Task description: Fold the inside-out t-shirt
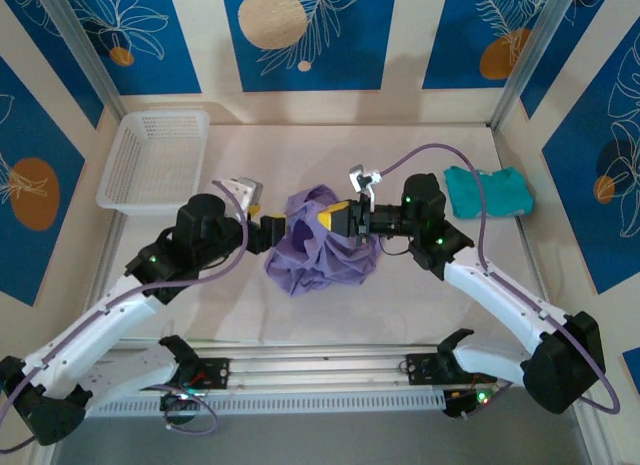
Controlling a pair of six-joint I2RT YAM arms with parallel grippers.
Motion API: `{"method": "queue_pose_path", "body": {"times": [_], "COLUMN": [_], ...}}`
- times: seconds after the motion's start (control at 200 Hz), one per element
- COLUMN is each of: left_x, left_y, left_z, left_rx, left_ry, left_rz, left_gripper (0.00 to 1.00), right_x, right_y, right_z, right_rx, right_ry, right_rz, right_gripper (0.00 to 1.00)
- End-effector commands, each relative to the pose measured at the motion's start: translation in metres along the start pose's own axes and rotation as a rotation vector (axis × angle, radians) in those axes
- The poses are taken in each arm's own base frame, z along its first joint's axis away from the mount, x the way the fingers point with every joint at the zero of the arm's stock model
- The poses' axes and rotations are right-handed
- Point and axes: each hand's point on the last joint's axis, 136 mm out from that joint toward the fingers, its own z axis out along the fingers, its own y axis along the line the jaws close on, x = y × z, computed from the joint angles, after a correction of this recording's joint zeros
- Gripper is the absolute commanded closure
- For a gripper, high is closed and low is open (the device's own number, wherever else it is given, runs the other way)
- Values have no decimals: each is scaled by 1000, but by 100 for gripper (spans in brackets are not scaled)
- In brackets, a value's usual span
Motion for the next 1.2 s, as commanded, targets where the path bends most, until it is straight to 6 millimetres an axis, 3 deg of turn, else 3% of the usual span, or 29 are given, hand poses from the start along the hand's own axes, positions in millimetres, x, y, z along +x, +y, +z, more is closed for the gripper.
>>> {"method": "queue_pose_path", "body": {"times": [0.0, 0.15, 0.325, 0.405, 0.495, 0.55, 0.645, 0.74, 0.955, 1.195], "left_x": [-2, 2, 11, 13, 11, 7, -1, -10, -28, -37], "left_y": [-10, -24, -46, -48, -53, -65, -89, -104, -118, -109], "left_z": [-8, 8, 28, 34, 34, 27, 12, -2, -18, -11], "left_rx": [8, 73, 190, 201, 241, 326, 540, 692, 851, 822], "left_ry": [9, 41, 93, 107, 107, 90, 55, 29, -44, -92], "left_rz": [122, 161, 143, 131, 98, 58, -44, -128, -206, -261], "left_gripper": [31, 25, 31, 46, 72, 86, 100, 100, 100, 100], "right_x": [-4, -2, 1, 4, 8, 9, 7, 3, 1, 11], "right_y": [0, 2, 5, 5, 1, -6, -13, -26, -62, -58], "right_z": [2, 1, -6, -12, -21, -27, -33, -33, -33, -58], "right_rx": [-20, -24, -26, -24, -7, 17, 22, 77, 256, 424], "right_ry": [-3, 12, 44, 64, 92, 102, 92, 87, 112, 135], "right_rz": [30, 16, -2, -19, -27, -8, 17, 56, 184, 121], "right_gripper": [100, 100, 100, 100, 100, 100, 100, 99, 80, 67]}}
